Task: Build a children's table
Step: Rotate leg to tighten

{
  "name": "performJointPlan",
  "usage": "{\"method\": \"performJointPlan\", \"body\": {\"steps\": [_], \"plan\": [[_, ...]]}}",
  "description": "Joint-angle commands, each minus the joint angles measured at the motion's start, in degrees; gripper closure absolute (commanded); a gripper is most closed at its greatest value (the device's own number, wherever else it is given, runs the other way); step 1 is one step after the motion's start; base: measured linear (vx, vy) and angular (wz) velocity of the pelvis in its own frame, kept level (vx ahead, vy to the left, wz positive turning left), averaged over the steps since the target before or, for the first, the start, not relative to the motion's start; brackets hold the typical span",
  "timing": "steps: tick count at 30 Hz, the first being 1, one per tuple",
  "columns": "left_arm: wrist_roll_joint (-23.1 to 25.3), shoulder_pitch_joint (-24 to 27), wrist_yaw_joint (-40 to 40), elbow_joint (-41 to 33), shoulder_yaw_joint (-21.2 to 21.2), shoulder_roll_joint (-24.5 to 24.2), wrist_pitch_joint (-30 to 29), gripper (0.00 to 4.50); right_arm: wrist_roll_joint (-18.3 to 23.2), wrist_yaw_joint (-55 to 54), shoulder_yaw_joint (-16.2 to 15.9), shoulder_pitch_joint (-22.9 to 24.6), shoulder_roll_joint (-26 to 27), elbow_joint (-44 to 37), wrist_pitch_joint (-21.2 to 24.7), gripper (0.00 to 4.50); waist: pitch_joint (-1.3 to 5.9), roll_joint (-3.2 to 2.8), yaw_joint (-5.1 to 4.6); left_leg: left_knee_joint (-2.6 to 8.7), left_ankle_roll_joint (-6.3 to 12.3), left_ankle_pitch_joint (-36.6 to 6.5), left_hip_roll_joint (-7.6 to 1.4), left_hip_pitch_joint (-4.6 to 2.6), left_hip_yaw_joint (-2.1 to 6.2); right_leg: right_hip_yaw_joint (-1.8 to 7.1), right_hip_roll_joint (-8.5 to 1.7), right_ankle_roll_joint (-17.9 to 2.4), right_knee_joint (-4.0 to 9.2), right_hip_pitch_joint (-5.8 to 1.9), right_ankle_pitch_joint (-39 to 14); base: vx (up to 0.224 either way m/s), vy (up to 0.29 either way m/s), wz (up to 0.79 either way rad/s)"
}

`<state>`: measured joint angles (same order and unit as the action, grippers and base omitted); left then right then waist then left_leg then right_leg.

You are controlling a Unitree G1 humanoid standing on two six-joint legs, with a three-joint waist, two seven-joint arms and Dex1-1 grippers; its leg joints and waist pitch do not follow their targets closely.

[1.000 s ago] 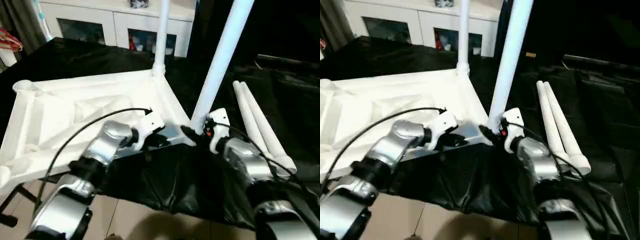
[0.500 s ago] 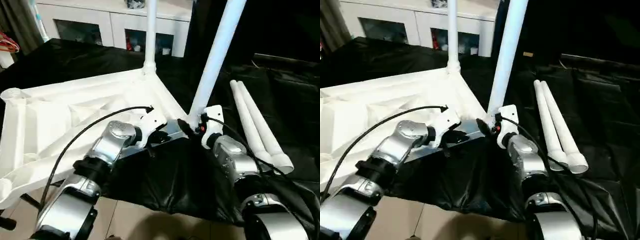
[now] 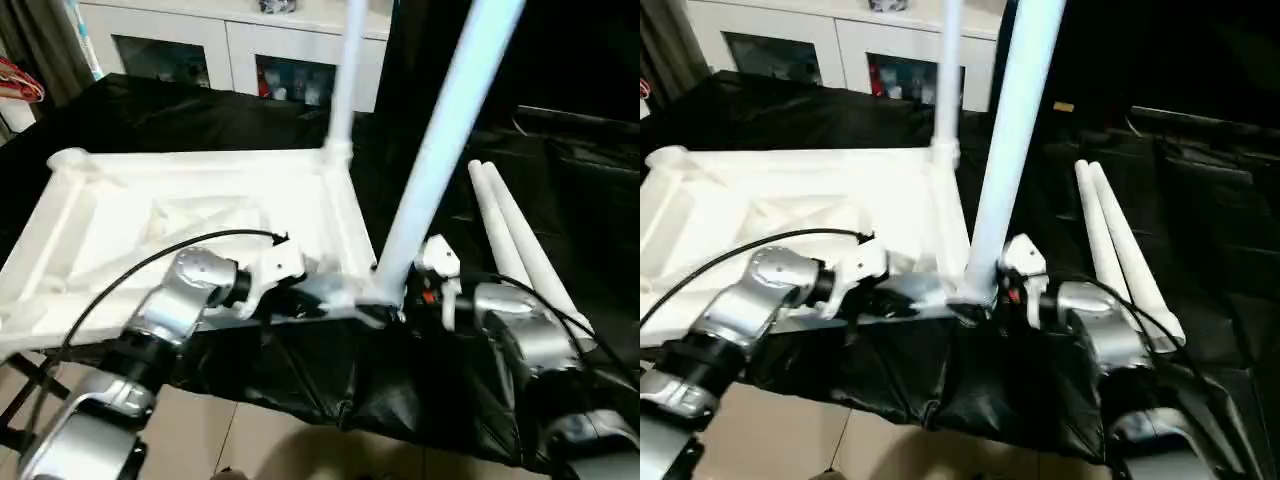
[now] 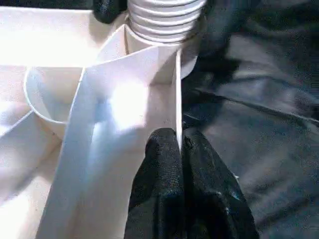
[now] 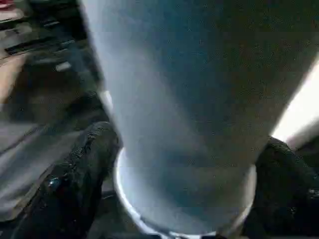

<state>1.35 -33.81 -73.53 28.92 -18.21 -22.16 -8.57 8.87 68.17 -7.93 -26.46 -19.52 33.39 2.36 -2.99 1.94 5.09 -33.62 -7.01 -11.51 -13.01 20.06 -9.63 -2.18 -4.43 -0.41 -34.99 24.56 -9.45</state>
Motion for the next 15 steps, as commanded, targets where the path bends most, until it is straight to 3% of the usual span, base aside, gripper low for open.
{"method": "performJointPlan", "body": {"steps": [1, 15], "plan": [[-2.9, -0.2, -3.6, -2.0, -0.6, 0.2, 0.8, 4.5, 0.1, 4.1, -2.6, 1.5, -1.0, -2.2, 1.7, 0.46, 3.65, -0.34, 0.11, 3.91, 3.78, -10.4, 0.09, 0.1, -1.04, 1.39, -2.19, -14.3, 3.56, -3.83, -9.2, 0.0, 0.0, 0.0], [-3.3, -1.0, -6.8, -0.5, -0.2, -1.5, 1.6, 4.5, 0.6, 6.3, -4.5, 3.8, -1.8, -6.7, 4.4, 1.63, 3.83, -0.46, 0.36, 3.81, 2.93, -9.1, 0.24, 0.14, -0.98, 1.35, -2.18, -14.5, 3.26, -3.92, -7.1, 0.0, 0.0, 0.0]]}}
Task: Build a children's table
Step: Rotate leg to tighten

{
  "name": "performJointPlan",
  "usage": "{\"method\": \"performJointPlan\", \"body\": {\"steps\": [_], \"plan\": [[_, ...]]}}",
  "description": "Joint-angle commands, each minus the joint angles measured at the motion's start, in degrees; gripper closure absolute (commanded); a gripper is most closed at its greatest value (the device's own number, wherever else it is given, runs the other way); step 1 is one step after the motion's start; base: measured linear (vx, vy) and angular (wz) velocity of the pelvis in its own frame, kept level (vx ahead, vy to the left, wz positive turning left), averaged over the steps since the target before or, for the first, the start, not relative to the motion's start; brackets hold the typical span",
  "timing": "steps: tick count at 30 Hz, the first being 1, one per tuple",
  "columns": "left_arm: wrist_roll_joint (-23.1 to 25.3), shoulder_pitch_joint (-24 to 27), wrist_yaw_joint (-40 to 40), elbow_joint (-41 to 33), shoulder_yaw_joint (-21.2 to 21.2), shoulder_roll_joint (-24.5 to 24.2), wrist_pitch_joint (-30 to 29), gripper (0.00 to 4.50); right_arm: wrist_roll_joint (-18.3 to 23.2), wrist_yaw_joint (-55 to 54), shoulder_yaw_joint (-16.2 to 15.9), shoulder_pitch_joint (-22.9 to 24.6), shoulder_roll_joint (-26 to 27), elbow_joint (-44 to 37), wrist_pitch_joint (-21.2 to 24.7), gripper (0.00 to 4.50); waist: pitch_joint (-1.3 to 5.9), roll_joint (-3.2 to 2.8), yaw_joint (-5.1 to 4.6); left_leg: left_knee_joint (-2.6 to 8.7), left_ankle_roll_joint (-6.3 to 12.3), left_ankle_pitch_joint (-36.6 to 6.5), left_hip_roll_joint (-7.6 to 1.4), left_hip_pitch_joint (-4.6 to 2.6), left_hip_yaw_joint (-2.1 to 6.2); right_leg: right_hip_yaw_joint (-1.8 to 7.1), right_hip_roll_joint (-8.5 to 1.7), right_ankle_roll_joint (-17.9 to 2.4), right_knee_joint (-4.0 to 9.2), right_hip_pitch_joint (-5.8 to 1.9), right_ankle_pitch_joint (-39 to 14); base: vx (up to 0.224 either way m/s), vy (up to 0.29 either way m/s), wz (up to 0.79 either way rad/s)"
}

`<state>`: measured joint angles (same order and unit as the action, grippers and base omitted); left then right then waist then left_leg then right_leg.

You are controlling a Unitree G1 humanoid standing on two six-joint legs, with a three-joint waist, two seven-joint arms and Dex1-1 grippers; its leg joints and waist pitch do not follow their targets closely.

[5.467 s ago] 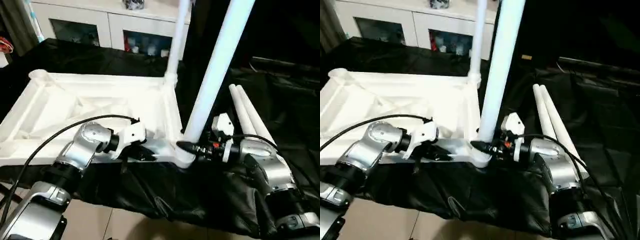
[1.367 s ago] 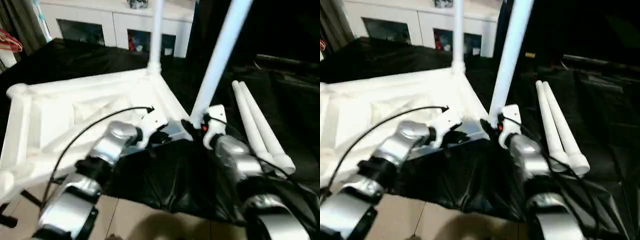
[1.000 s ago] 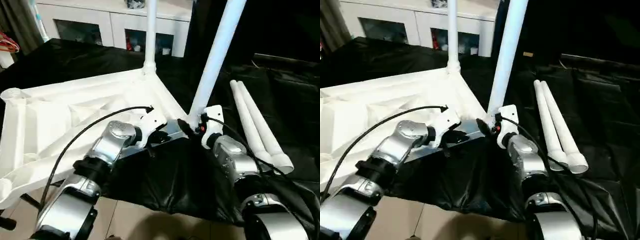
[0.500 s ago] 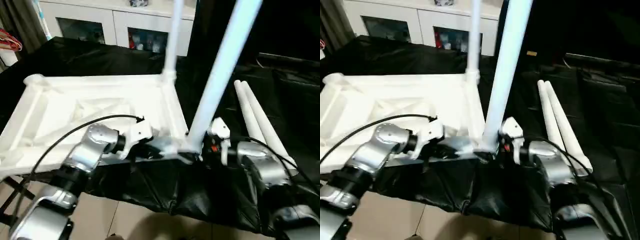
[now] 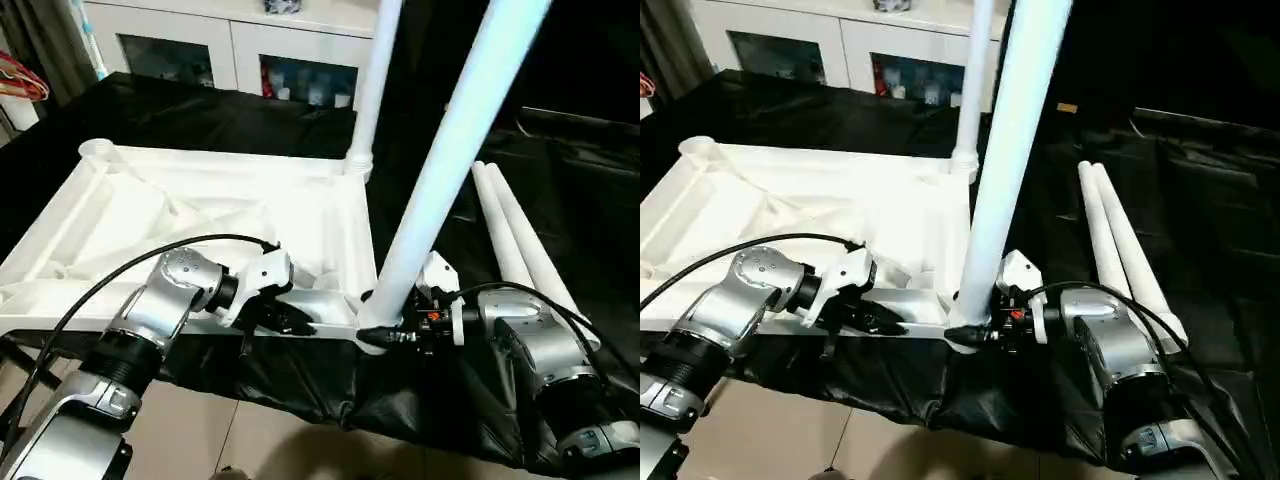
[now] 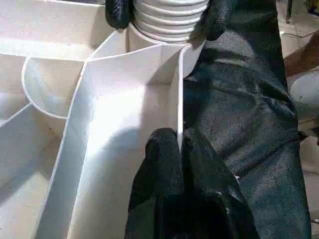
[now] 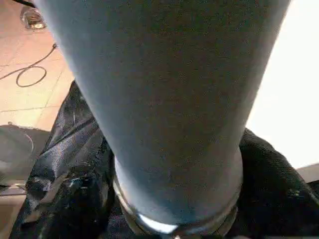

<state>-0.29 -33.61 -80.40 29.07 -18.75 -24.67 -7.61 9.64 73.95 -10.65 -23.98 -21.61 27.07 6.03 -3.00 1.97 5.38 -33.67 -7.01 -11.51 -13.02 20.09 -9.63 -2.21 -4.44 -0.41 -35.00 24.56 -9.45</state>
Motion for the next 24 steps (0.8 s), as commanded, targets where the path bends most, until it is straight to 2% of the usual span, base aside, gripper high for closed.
{"method": "performJointPlan", "body": {"steps": [1, 6, 8, 10, 11, 12, 13, 14, 15, 16, 18, 19, 20, 22, 23, 24], "plan": [[-1.7, -1.2, 0.4, -0.6, 0.4, 1.2, 0.6, 4.5, -0.1, 0.1, -1.6, 1.5, 0.5, -0.5, 0.9, 1.66, 3.83, -0.54, 0.08, 3.9, 2.89, -9.2, 0.21, 0.06, -0.96, 1.38, -2.16, -14.6, 3.26, -3.9, -7.1, 0.0, 0.0, 0.0], [-2.3, -1.7, 5.0, 0.0, 1.9, 4.2, -0.4, 4.5, 1.8, -6.4, 1.4, 1.9, 4.0, -0.8, 3.9, 1.72, 3.69, -0.24, 0.01, 4.03, 2.44, -10.1, 0.27, 0.1, -0.9, 1.45, -2.23, -13.7, 3.51, -3.85, -9.7, 0.0, 0.0, 0.0], [-1.6, -2.4, 8.3, 0.8, 2.2, 6.0, -1.4, 4.5, 0.6, -11.4, 2.0, 1.7, 5.9, 0.8, 3.6, 1.72, 3.54, -0.07, -0.22, 4.12, 1.62, -11.2, 0.43, 0.05, -0.86, 1.48, -2.35, -12.2, 4.04, -3.74, -14.0, 0.0, 0.0, 0.0], [0.2, -4.0, 14.9, 3.0, 2.4, 9.4, -2.3, 4.5, -2.5, -22.6, 3.2, 0.2, 9.9, 5.8, 2.3, 1.72, 3.48, -0.08, -0.43, 4.15, 0.85, -11.7, 0.51, 0.05, -0.85, 1.49, -2.45, -10.9, 4.38, -3.6, -17.3, 0.0, 0.0, 0.0], [1.0, -4.8, 17.8, 4.2, 2.5, 10.9, -2.5, 4.5, -3.5, -27.5, 3.8, -0.8, 11.6, 8.1, 2.2, 1.72, 3.42, -0.28, -0.61, 4.25, 0.09, -11.6, 0.68, 0.08, -0.78, 1.46, -2.39, -10.0, 4.56, -3.48, -19.2, 0.0, 0.0, 0.0], [1.5, -5.4, 20.0, 5.1, 2.6, 12.1, -2.9, 4.5, -4.0, -31.1, 4.4, -1.6, 13.0, 9.8, 2.4, 1.73, 3.45, -0.15, -0.8, 4.3, -0.38, -12.1, 0.75, 0.03, -0.65, 1.34, -2.36, -9.2, 4.7, -3.51, -21.0, 0.0, 0.0, 0.0], [1.5, -5.4, 20.0, 5.1, 2.6, 12.1, -2.9, 4.5, -4.0, -31.1, 4.4, -1.6, 13.0, 9.8, 2.4, 1.73, 3.45, -0.15, -0.8, 4.3, -0.38, -12.1, 0.75, 0.03, -0.65, 1.34, -2.36, -9.2, 4.7, -3.51, -21.0, 0.0, 0.0, 0.0], [1.9, -6.0, 21.6, 5.9, 2.7, 12.8, -3.0, 4.5, -4.3, -33.3, 4.7, -2.2, 14.0, 11.0, 2.6, 1.73, 3.48, -0.46, -0.81, 4.21, -0.23, -12.4, 0.74, -0.08, -0.69, 1.43, -2.33, -8.7, 4.88, -3.34, -21.4, 0.0, 0.0, 0.0], [2.1, -6.2, 22.4, 6.3, 2.7, 13.1, -3.2, 4.5, -4.7, -36.8, 5.3, -3.1, 15.5, 12.4, 2.4, 1.73, 3.46, -0.35, -0.83, 4.2, 0.0, -12.6, 0.78, -0.14, -0.77, 1.45, -2.29, -8.7, 5.05, -3.22, -21.3, 0.0, 0.0, 0.0], [4.1, -7.2, 25.8, 7.8, 1.8, 14.2, -2.4, 4.5, -5.6, -42.9, 5.9, -4.8, 17.5, 14.9, 2.5, 1.73, 3.48, -0.64, -0.92, 4.29, -0.08, -12.6, 0.86, 0.06, -0.65, 1.45, -2.31, -8.5, 4.91, -3.29, -21.5, 0.0, 0.0, 0.0], [5.7, -7.9, 28.3, 9.0, 1.0, 15.0, -1.8, 4.5, -6.4, -47.2, 6.3, -6.0, 18.9, 16.7, 2.5, 1.73, 3.56, -0.54, -1.11, 4.37, -0.46, -13.0, 0.87, 0.04, -0.56, 1.28, -2.19, -8.0, 5.03, -3.37, -22.0, 0.0, 0.0, 0.0], [5.9, -8.4, 30.1, 9.8, 1.2, 16.3, -2.1, 4.5, -7.0, -50.8, 6.6, -7.5, 20.4, 18.4, 1.4, 1.73, 3.57, -1.09, -1.21, 4.31, -0.72, -13.1, 0.83, -0.13, -0.6, 1.4, -2.27, -8.3, 4.97, -2.97, -21.5, 0.0, 0.0, 0.0], [5.9, -8.4, 30.1, 9.8, 1.2, 16.3, -2.1, 4.5, -7.0, -50.8, 6.6, -7.5, 20.4, 18.4, 1.4, 1.73, 3.57, -0.83, -1.33, 4.42, -0.79, -13.5, 0.93, 0.05, -0.55, 1.23, -2.08, -8.3, 5.04, -3.28, -21.3, 0.0, 0.0, 0.0], [5.9, -8.7, 30.8, 10.2, 1.3, 17.6, -2.4, 4.5, -6.7, -52.4, 6.9, -9.1, 22.5, 19.7, -0.5, 1.73, 3.7, -0.97, -1.31, 4.36, -0.55, -13.7, 0.83, 0.01, -0.59, 1.34, -2.16, -8.9, 4.87, -3.15, -19.3, 0.0, 0.0, 0.0], [5.9, -8.7, 30.8, 10.2, 1.3, 17.6, -2.4, 4.5, -6.7, -52.4, 6.9, -9.1, 22.5, 19.7, -0.5, 1.39, 3.7, -0.97, -1.31, 4.36, -0.55, -13.7, 0.83, 0.01, -0.59, 1.34, -2.16, -8.9, 4.87, -3.15, -19.3, 0.0, 0.0, 0.0], [6.4, -8.6, 30.1, 10.2, 1.0, 17.5, -1.7, 4.5, -3.5, -50.0, 9.7, -10.1, 24.0, 20.2, -1.6, 1.05, 3.82, -0.7, -1.37, 4.32, 0.18, -13.6, 0.84, 0.17, -0.69, 1.38, -2.11, -9.4, 4.69, -3.36, -17.2, 0.0, 0.0, 0.0]]}}
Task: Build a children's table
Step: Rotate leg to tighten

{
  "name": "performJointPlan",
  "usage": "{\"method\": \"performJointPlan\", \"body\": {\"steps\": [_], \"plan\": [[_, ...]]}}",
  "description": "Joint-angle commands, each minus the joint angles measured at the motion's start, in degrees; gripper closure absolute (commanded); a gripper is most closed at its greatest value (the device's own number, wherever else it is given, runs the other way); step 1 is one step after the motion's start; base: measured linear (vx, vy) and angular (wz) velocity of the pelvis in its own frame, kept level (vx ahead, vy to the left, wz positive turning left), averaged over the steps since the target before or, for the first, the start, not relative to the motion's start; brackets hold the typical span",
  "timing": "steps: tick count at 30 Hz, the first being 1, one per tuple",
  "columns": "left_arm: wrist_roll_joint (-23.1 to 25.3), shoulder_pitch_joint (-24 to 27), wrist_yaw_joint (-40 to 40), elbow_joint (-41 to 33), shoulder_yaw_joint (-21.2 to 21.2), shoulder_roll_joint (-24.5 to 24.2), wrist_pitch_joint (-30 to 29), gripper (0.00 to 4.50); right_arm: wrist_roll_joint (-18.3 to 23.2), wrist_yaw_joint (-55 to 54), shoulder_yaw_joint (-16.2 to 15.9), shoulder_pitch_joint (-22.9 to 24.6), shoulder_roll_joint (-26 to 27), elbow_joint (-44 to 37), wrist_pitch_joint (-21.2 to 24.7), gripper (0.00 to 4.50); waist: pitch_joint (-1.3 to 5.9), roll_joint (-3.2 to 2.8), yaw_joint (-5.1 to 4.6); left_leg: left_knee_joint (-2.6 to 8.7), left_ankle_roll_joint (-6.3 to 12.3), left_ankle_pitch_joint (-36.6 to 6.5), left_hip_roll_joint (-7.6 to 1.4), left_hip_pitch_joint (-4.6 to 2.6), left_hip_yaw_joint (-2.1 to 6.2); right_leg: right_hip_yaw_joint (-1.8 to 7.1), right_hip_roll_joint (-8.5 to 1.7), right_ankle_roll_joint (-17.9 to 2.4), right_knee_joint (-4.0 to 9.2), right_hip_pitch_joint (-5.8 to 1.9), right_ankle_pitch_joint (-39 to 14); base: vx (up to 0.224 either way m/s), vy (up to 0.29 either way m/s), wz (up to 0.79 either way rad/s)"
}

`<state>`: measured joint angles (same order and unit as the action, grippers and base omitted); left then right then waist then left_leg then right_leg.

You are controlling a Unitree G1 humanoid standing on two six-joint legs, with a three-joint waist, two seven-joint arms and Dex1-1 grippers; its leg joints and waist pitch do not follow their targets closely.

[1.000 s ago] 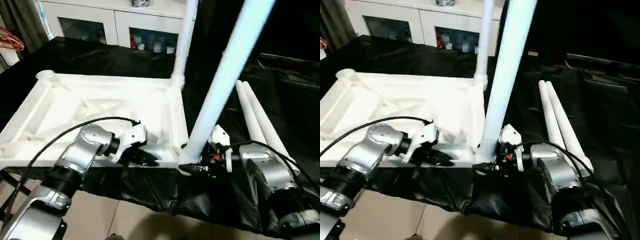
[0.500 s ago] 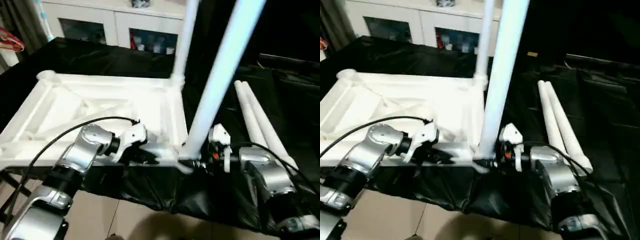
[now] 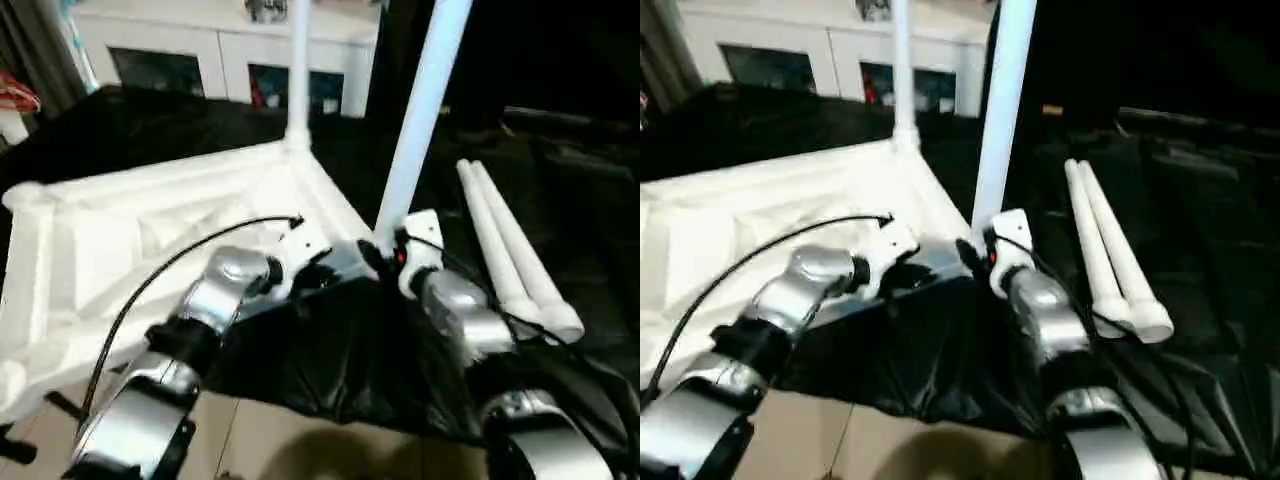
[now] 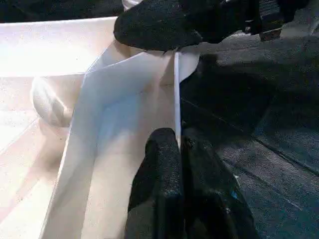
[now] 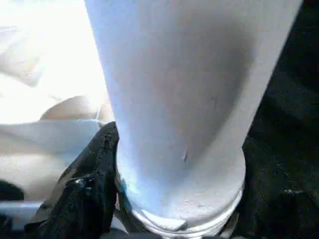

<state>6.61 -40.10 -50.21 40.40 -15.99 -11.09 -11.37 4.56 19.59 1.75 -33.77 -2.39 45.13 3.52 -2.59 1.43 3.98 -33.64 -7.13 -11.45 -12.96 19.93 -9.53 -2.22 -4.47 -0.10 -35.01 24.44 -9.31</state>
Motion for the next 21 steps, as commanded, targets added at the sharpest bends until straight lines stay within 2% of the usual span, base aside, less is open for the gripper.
{"method": "performJointPlan", "body": {"steps": [1, 4, 6, 7, 10, 15, 17, 18, 20, 21], "plan": [[-0.5, -1.9, -0.5, -1.3, -1.8, 3.7, 2.3, 4.5, 3.4, 5.9, -1.1, -0.5, 5.1, 2.0, 0.9, 1.05, 3.44, -0.34, 0.06, 4.31, 0.68, -13.2, 0.73, 0.34, -0.73, 1.37, -2.09, -10.3, 4.52, -3.33, -16.0, 0.0, 0.0, 0.0], [-1.0, -1.2, -2.2, -1.9, -1.7, 3.0, 2.9, 4.5, 4.8, 9.4, -0.7, -0.3, 4.5, 1.0, 1.4, 0.84, 3.45, -0.35, -0.03, 4.25, 1.55, -12.1, 0.68, 0.46, -0.8, 1.38, -2.09, -11.5, 4.33, -3.52, -13.4, 0.0, 0.0, 0.0], [-2.1, -0.3, -4.7, -2.7, -1.8, 2.0, 3.3, 4.5, 3.0, 11.7, -2.8, 0.4, 2.8, 0.1, 0.6, 0.58, 3.45, -0.42, -0.06, 4.23, 1.66, -11.9, 0.68, 0.47, -0.82, 1.34, -2.08, -11.8, 4.31, -3.56, -13.2, 0.0, 0.0, 0.0], [-2.1, -0.3, -4.8, -2.8, -1.8, 1.9, 3.3, 4.5, 2.8, 11.9, -3.0, 0.5, 2.7, 0.1, 0.6, 0.58, 3.45, -0.43, -0.09, 4.22, 1.65, -11.9, 0.67, 0.48, -0.8, 1.33, -2.1, -11.9, 4.28, -3.62, -13.2, 0.0, 0.0, 0.0], [-3.9, 1.6, -10.4, -4.9, -1.9, -0.3, 3.5, 4.5, 0.8, 18.2, -6.1, 1.4, -1.3, -0.5, -1.7, 0.58, 3.47, -0.25, -0.26, 4.14, 2.07, -11.5, 0.58, 0.61, -0.84, 1.35, -2.19, -12.6, 4.19, -3.76, -12.1, 0.0, 0.0, 0.0], [-4.5, 2.5, -13.9, -5.8, -2.1, -2.5, 4.8, 4.5, 0.2, 24.6, -6.9, 1.8, -4.6, -0.7, -3.6, 0.58, 3.35, -0.25, -0.32, 4.17, 2.74, -12.0, 0.47, 0.49, -0.91, 1.41, -2.19, -13.3, 4.15, -3.66, -12.3, 0.0, 0.0, 0.0], [-5.4, 3.1, -17.3, -6.9, -2.0, -4.3, 5.2, 4.5, 1.0, 31.1, -7.8, 2.6, -7.3, -2.8, -3.6, 0.58, 3.39, -0.1, -0.24, 4.17, 2.92, -12.0, 0.46, 0.5, -0.88, 1.39, -2.24, -13.2, 4.12, -3.78, -12.6, 0.0, 0.0, 0.0], [-6.0, 3.5, -19.3, -7.7, -2.0, -5.2, 5.1, 4.5, 1.9, 34.5, -8.2, 3.2, -8.6, -4.2, -3.1, 0.58, 3.37, -0.07, -0.21, 4.13, 3.67, -11.6, 0.34, 0.61, -0.88, 1.44, -2.22, -13.4, 4.0, -3.88, -11.4, 0.0, 0.0, 0.0], [-6.5, 3.8, -21.1, -8.5, -2.0, -6.0, 4.9, 4.5, 2.7, 37.8, -8.7, 3.9, -9.7, -5.8, -2.4, 0.58, 3.39, -0.12, -0.16, 4.08, 4.01, -11.3, 0.34, 0.53, -0.96, 1.45, -2.19, -13.6, 3.98, -3.77, -10.8, 0.0, 0.0, 0.0], [-6.8, 4.0, -22.0, -9.0, -1.9, -6.4, 4.8, 4.5, 3.3, 40.5, -9.3, 4.6, -10.7, -7.3, -1.8, 0.58, 3.39, 0.23, -0.05, 4.09, 4.33, -10.5, 0.28, 0.54, -0.96, 1.41, -2.22, -13.7, 3.84, -3.79, -10.9, 0.0, 0.0, 0.0]]}}
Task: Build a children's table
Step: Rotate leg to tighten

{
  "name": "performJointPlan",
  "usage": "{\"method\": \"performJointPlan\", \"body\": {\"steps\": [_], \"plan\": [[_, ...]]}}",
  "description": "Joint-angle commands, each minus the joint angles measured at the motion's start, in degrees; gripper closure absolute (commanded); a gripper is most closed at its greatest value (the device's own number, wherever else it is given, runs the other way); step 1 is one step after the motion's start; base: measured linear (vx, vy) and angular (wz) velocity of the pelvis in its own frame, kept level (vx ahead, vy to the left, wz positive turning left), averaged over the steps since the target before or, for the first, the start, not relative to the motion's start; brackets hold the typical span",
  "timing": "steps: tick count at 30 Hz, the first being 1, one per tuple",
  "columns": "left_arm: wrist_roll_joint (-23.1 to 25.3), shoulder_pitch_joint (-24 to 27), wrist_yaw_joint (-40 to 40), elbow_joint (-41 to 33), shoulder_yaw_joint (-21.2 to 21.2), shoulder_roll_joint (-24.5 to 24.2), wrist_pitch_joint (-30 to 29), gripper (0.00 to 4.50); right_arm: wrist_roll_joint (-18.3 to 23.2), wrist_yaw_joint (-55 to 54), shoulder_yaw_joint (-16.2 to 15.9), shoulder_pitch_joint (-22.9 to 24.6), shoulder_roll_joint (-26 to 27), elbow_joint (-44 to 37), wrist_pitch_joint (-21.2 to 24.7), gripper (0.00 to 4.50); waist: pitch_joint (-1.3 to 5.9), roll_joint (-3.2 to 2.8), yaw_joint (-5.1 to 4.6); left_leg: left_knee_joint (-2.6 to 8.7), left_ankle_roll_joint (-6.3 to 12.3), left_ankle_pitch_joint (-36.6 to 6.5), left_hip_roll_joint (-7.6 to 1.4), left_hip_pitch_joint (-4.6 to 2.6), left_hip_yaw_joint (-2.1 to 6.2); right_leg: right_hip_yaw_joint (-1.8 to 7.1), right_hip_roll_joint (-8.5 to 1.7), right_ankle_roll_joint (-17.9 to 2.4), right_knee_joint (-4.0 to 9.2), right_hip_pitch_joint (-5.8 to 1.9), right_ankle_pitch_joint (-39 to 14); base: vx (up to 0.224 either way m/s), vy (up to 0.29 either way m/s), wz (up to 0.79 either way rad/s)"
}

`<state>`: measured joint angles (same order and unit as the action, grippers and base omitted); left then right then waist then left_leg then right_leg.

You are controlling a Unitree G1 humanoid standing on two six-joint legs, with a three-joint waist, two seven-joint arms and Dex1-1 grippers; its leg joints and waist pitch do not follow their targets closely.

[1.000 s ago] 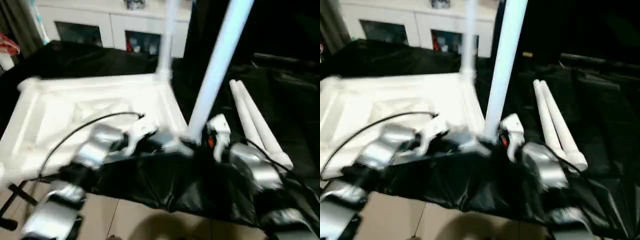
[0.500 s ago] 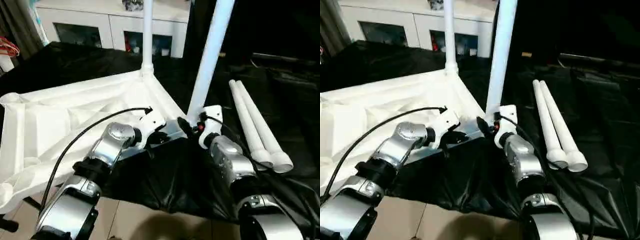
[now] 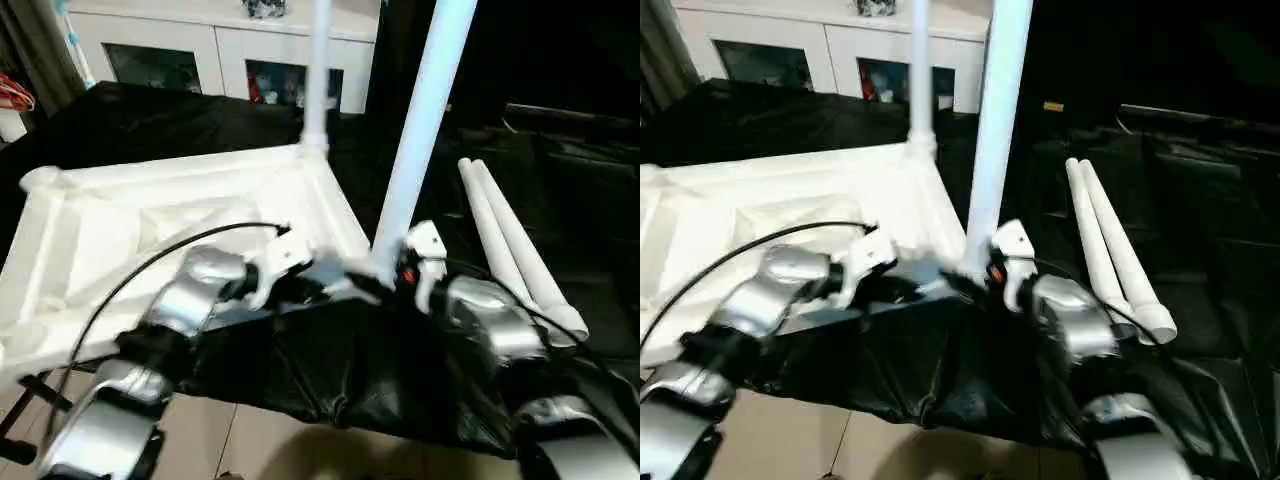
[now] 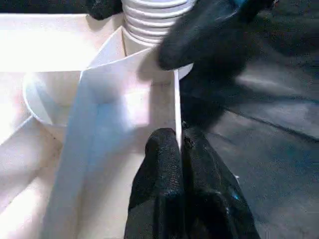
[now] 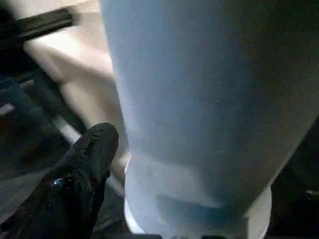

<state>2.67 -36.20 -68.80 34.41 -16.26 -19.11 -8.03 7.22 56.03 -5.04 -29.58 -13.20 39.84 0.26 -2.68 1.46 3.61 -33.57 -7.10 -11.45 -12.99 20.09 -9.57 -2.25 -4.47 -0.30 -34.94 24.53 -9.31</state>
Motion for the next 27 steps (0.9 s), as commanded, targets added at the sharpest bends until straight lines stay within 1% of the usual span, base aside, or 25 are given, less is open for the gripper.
{"method": "performJointPlan", "body": {"steps": [1, 2, 3, 4, 6, 7, 8, 9, 12, 14, 16, 17, 18, 21, 22, 23, 24, 25, 26, 27], "plan": [[-2.9, 0.1, -3.4, -3.0, -1.6, 1.6, 1.5, 4.5, 0.6, 4.0, -2.5, 0.4, 0.1, -2.0, 1.5, 0.58, 3.48, 0.2, 0.33, 4.01, 4.3, -10.5, 0.31, 0.39, -0.92, 1.44, -2.22, -13.5, 3.77, -3.89, -10.9, 0.0, 0.0, 0.0], [-3.0, 0.3, -4.2, -3.3, -1.7, 1.0, 1.4, 4.5, 1.1, 6.4, -3.4, 1.2, -0.8, -3.5, 2.3, 0.58, 3.44, 0.42, 0.29, 3.99, 4.26, -10.3, 0.23, 0.41, -0.97, 1.45, -2.26, -13.7, 3.77, -3.79, -10.8, 0.0, 0.0, 0.0], [-3.0, 0.4, -4.8, -3.5, -1.6, 0.6, 1.3, 4.5, 1.4, 7.8, -3.9, 1.6, -1.5, -4.3, 2.7, 0.58, 3.43, 0.25, 0.47, 3.98, 4.22, -10.3, 0.22, 0.26, -1.02, 1.45, -2.24, -13.8, 3.77, -3.69, -11.1, 0.0, 0.0, 0.0], [-3.1, 0.7, -6.0, -3.9, -1.6, -0.2, 1.2, 4.5, 1.8, 10.8, -5.3, 2.6, -2.9, -6.2, 3.4, 0.58, 3.39, 0.47, 0.53, 3.98, 4.27, -10.3, 0.23, 0.3, -1.03, 1.43, -2.22, -13.7, 3.81, -3.8, -11.2, 0.0, 0.0, 0.0], [-3.3, 0.9, -7.9, -4.1, -1.7, -1.5, 1.7, 4.5, 1.9, 15.1, -7.1, 3.9, -4.8, -8.7, 4.1, 0.58, 3.33, 0.33, 1.04, 3.96, 4.6, -10.0, 0.12, 0.3, -1.03, 1.44, -2.18, -13.3, 3.74, -3.91, -11.1, 0.0, 0.0, 0.0], [-3.5, 1.0, -9.1, -4.3, -1.8, -2.3, 1.8, 4.5, 1.9, 17.4, -8.0, 4.8, -6.0, -10.3, 4.7, 0.58, 3.38, 0.32, 1.27, 3.89, 4.79, -9.8, 0.05, 0.33, -1.11, 1.45, -2.22, -13.3, 3.64, -3.75, -10.7, 0.0, 0.0, 0.0], [-3.7, 1.1, -9.6, -4.5, -1.8, -2.7, 1.7, 4.5, 2.0, 18.3, -8.3, 5.2, -6.5, -11.0, 5.0, 0.72, 3.35, 0.56, 1.63, 3.87, 4.75, -9.7, 0.06, 0.29, -1.18, 1.45, -2.24, -13.1, 3.64, -3.72, -11.1, 0.0, 0.0, 0.0], [-3.7, 1.2, -10.0, -4.6, -1.8, -2.9, 1.6, 4.5, 2.1, 18.8, -8.4, 5.4, -6.7, -11.5, 5.2, 0.83, 3.31, 0.51, 1.72, 3.9, 4.61, -9.8, 0.05, 0.28, -1.17, 1.48, -2.24, -13.0, 3.65, -3.69, -11.4, 0.0, 0.0, 0.0], [-3.8, 1.3, -11.5, -4.8, -1.7, -4.0, 1.6, 4.5, 2.5, 21.5, -9.2, 6.7, -8.0, -14.2, 6.8, 0.83, 3.29, 0.41, 1.99, 4.02, 3.96, -10.2, 0.02, 0.16, -1.1, 1.45, -2.24, -12.7, 3.71, -3.59, -12.5, 0.0, 0.0, 0.0], [-3.8, 1.3, -11.9, -4.7, -1.8, -4.4, 1.7, 4.5, 2.4, 22.0, -9.5, 7.2, -8.4, -14.8, 7.1, 1.22, 3.3, 0.48, 1.98, 4.02, 3.63, -10.3, 0.03, 0.27, -1.09, 1.48, -2.32, -12.6, 3.7, -3.55, -12.3, 0.0, 0.0, 0.0], [-3.7, 1.3, -11.9, -4.6, -1.8, -4.4, 1.7, 4.5, 2.4, 22.1, -9.6, 7.3, -8.4, -15.0, 7.2, 1.25, 3.37, 0.53, 2.0, 4.03, 3.44, -10.2, 0.06, 0.22, -1.05, 1.48, -2.35, -12.6, 3.69, -3.59, -12.4, 0.0, 0.0, 0.0], [-3.7, 1.4, -11.9, -4.8, -1.8, -4.5, 1.6, 4.5, 2.6, 22.0, -9.8, 7.6, -8.6, -15.5, 7.4, 1.45, 3.35, 0.56, 2.05, 3.99, 3.33, -10.1, 0.1, 0.21, -1.09, 1.52, -2.34, -12.5, 3.72, -3.58, -12.3, 0.0, 0.0, 0.0], [-3.6, 1.5, -11.5, -4.8, -1.7, -4.3, 1.7, 4.5, 2.9, 21.8, -10.1, 8.0, -8.7, -16.2, 8.1, 1.54, 3.35, 0.6, 2.06, 4.0, 3.33, -9.9, 0.11, 0.25, -1.07, 1.51, -2.33, -12.5, 3.67, -3.62, -12.0, 0.0, 0.0, 0.0], [-3.3, 1.4, -9.9, -4.3, -1.6, -3.5, 2.1, 4.5, 2.9, 21.0, -10.1, 8.6, -8.2, -17.0, 9.0, 1.61, 3.39, 0.78, 2.18, 3.95, 3.38, -9.3, 0.14, 0.29, -1.07, 1.5, -2.35, -12.3, 3.62, -3.67, -11.9, 0.0, 0.0, 0.0], [-3.3, 1.4, -9.8, -4.2, -1.5, -3.5, 2.2, 4.5, 2.9, 20.9, -10.1, 8.6, -8.1, -17.1, 9.1, 1.61, 3.4, 0.73, 2.25, 3.93, 3.41, -9.1, 0.14, 0.24, -1.08, 1.5, -2.34, -12.3, 3.64, -3.64, -11.8, 0.0, 0.0, 0.0], [-2.8, 1.1, -7.5, -3.5, -1.3, -2.6, 2.4, 4.5, 3.6, 19.7, -9.4, 8.8, -7.2, -17.3, 10.5, 1.64, 3.36, 0.88, 2.2, 3.94, 3.56, -9.1, 0.16, 0.28, -1.11, 1.51, -2.28, -12.2, 3.64, -3.6, -11.7, 0.0, 0.0, 0.0], [-1.4, 0.1, -3.0, -1.9, -1.0, -1.0, 2.6, 4.5, 4.3, 16.8, -7.9, 8.7, -5.5, -17.0, 11.6, 1.64, 3.35, 0.8, 2.33, 3.95, 3.4, -9.2, 0.13, 0.19, -1.09, 1.53, -2.32, -12.1, 3.67, -3.59, -12.1, 0.0, 0.0, 0.0], [-0.7, -0.3, -1.1, -1.2, -0.9, -0.4, 2.7, 4.5, 4.3, 15.5, -7.4, 8.6, -4.7, -16.6, 11.5, 1.64, 3.17, 0.97, 2.35, 3.99, 3.12, -10.2, 0.19, 0.13, -1.13, 1.55, -2.33, -11.7, 3.98, -3.37, -14.0, 0.0, 0.0, 0.0], [-0.2, -0.9, 0.8, -0.4, -0.8, 0.4, 2.2, 4.5, 4.0, 13.2, -6.7, 8.3, -3.7, -15.8, 11.1, 1.64, 3.15, 1.06, 2.41, 3.98, 2.69, -11.2, 0.31, -0.06, -1.2, 1.58, -2.42, -10.8, 4.36, -3.23, -16.9, 0.0, 0.0, 0.0], [0.1, -1.5, 2.7, 0.3, -0.5, 1.3, 1.4, 4.5, 3.3, 9.9, -5.9, 7.7, -2.5, -14.3, 10.3, 1.65, 3.14, 1.0, 2.44, 4.06, 2.35, -11.5, 0.29, -0.14, -1.13, 1.58, -2.51, -10.4, 4.46, -3.15, -18.2, 0.0, 0.0, 0.0]]}}
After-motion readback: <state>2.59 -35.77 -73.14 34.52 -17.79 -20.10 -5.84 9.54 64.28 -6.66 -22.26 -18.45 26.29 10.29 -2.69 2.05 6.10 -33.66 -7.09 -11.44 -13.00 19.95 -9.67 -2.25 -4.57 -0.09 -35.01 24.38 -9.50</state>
